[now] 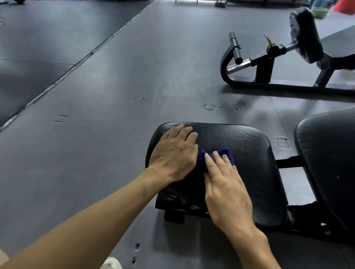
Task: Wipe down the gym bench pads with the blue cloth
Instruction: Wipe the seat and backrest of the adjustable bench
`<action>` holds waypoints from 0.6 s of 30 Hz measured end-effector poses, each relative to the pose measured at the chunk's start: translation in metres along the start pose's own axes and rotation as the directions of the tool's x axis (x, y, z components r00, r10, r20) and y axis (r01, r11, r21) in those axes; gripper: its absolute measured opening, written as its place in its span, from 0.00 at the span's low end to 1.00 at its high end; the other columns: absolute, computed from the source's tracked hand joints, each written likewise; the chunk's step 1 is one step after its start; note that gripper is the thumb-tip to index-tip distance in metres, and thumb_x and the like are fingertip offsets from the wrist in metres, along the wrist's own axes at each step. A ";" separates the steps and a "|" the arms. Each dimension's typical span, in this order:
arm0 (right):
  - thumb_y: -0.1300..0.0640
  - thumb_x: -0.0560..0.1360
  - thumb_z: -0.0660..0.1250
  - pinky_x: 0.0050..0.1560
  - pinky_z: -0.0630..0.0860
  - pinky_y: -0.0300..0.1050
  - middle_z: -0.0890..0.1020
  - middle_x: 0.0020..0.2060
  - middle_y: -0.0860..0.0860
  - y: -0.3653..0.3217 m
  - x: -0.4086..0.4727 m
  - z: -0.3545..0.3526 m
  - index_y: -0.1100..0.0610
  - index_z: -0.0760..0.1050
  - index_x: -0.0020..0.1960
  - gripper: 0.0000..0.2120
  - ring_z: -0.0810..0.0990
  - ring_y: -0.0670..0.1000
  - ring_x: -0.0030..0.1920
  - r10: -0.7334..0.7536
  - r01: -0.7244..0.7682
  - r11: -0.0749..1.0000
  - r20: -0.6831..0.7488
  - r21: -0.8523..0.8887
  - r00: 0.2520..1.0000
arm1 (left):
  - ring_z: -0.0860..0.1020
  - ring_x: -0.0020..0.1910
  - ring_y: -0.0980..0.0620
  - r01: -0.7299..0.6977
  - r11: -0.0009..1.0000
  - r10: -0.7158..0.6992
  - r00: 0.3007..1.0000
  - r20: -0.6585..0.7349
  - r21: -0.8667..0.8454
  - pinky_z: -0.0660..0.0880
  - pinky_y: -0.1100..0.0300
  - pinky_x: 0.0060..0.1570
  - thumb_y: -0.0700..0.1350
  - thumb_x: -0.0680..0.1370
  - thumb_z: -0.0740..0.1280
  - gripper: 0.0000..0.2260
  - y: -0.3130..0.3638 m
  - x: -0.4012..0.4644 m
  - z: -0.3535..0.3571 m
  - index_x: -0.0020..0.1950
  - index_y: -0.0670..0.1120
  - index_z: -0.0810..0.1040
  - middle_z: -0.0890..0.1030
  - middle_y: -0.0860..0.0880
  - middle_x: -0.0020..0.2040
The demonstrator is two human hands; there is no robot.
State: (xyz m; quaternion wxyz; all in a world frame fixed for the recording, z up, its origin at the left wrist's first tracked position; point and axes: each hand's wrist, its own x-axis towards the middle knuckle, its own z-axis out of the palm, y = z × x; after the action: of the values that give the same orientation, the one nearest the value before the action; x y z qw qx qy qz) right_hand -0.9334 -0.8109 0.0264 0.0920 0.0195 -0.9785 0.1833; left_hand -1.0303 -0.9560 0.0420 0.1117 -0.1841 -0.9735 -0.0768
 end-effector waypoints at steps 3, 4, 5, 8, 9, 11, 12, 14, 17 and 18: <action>0.50 0.85 0.51 0.80 0.44 0.46 0.56 0.81 0.47 0.013 0.053 0.002 0.48 0.56 0.81 0.24 0.49 0.48 0.81 0.031 -0.032 0.999 0.052 0.015 0.998 | 0.66 0.76 0.46 -0.001 0.999 0.001 1.000 0.021 0.038 0.60 0.50 0.76 0.57 0.81 0.48 0.26 0.001 -0.001 -0.001 0.73 0.51 0.73 0.72 0.48 0.75; 0.50 0.86 0.51 0.80 0.44 0.47 0.57 0.81 0.49 0.019 0.081 0.003 0.49 0.56 0.81 0.24 0.50 0.50 0.81 0.040 -0.041 0.999 0.065 0.022 0.997 | 0.64 0.77 0.46 -0.003 0.999 0.002 1.000 0.028 0.046 0.59 0.50 0.77 0.57 0.82 0.50 0.24 0.001 -0.001 0.000 0.74 0.52 0.72 0.71 0.48 0.75; 0.51 0.86 0.51 0.80 0.45 0.49 0.58 0.80 0.50 0.024 0.106 0.004 0.49 0.58 0.80 0.23 0.50 0.51 0.81 0.058 -0.061 0.998 0.087 0.033 0.995 | 0.63 0.78 0.47 -0.007 0.999 0.005 0.999 0.040 0.049 0.58 0.50 0.78 0.57 0.83 0.51 0.22 0.001 -0.002 0.001 0.75 0.53 0.70 0.70 0.48 0.76; 0.52 0.85 0.50 0.80 0.47 0.51 0.60 0.80 0.51 0.025 0.130 0.008 0.51 0.58 0.80 0.23 0.52 0.53 0.81 0.110 -0.111 0.994 0.101 0.001 0.989 | 0.61 0.79 0.46 -0.019 0.998 0.015 0.998 0.062 0.060 0.56 0.49 0.78 0.57 0.84 0.51 0.22 -0.001 -0.001 0.003 0.77 0.57 0.67 0.67 0.47 0.78; 0.52 0.85 0.50 0.80 0.47 0.50 0.59 0.80 0.51 0.020 0.119 0.009 0.51 0.57 0.81 0.24 0.51 0.52 0.81 0.112 -0.112 0.994 0.086 -0.004 0.990 | 0.61 0.79 0.45 -0.021 0.997 0.017 0.998 0.064 0.068 0.56 0.49 0.78 0.57 0.84 0.50 0.22 -0.001 -0.001 0.003 0.77 0.58 0.66 0.67 0.47 0.78; 0.52 0.85 0.50 0.80 0.47 0.49 0.57 0.81 0.51 0.012 0.076 0.007 0.52 0.55 0.81 0.25 0.51 0.51 0.81 0.091 -0.091 0.996 0.038 0.004 0.995 | 0.60 0.79 0.45 -0.026 0.997 0.021 0.997 0.075 0.068 0.56 0.48 0.78 0.57 0.84 0.50 0.21 -0.001 -0.001 0.003 0.76 0.61 0.65 0.67 0.46 0.78; 0.52 0.85 0.51 0.80 0.47 0.48 0.57 0.81 0.51 0.009 0.050 0.006 0.52 0.56 0.81 0.25 0.51 0.51 0.81 0.070 -0.070 0.998 -0.009 0.000 0.997 | 0.59 0.80 0.44 -0.026 0.997 0.020 0.997 0.081 0.071 0.56 0.48 0.78 0.57 0.84 0.50 0.20 0.000 -0.001 0.004 0.77 0.61 0.64 0.66 0.46 0.78; 0.50 0.85 0.51 0.80 0.48 0.47 0.59 0.80 0.49 0.002 0.006 0.005 0.51 0.58 0.81 0.25 0.53 0.48 0.81 0.058 -0.059 0.998 -0.050 -0.016 0.997 | 0.58 0.80 0.44 -0.024 0.996 0.017 0.996 0.086 0.082 0.54 0.48 0.79 0.58 0.84 0.48 0.22 0.001 -0.002 0.002 0.78 0.61 0.64 0.64 0.45 0.80; 0.50 0.85 0.49 0.80 0.45 0.45 0.58 0.80 0.47 0.009 0.019 0.002 0.49 0.57 0.81 0.24 0.51 0.47 0.81 0.064 -0.064 0.998 0.009 0.001 0.998 | 0.59 0.80 0.43 -0.024 0.994 0.016 0.997 0.071 0.105 0.54 0.48 0.79 0.60 0.81 0.44 0.26 0.003 -0.003 0.001 0.78 0.61 0.65 0.66 0.44 0.79; 0.50 0.85 0.50 0.80 0.45 0.46 0.58 0.81 0.48 0.017 0.043 0.002 0.50 0.57 0.81 0.24 0.51 0.49 0.81 0.068 -0.068 0.998 0.034 -0.003 0.997 | 0.60 0.79 0.43 -0.025 0.994 0.019 0.998 0.059 0.105 0.55 0.48 0.79 0.60 0.80 0.44 0.27 0.003 -0.004 0.001 0.77 0.61 0.66 0.67 0.44 0.78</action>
State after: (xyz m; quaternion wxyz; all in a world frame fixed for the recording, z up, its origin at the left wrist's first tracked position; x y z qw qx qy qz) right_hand -0.9772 -0.7963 0.0262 0.0690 -0.0110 -0.9802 0.1852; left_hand -1.0258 -0.9544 0.0405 0.0939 -0.1908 -0.9770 -0.0186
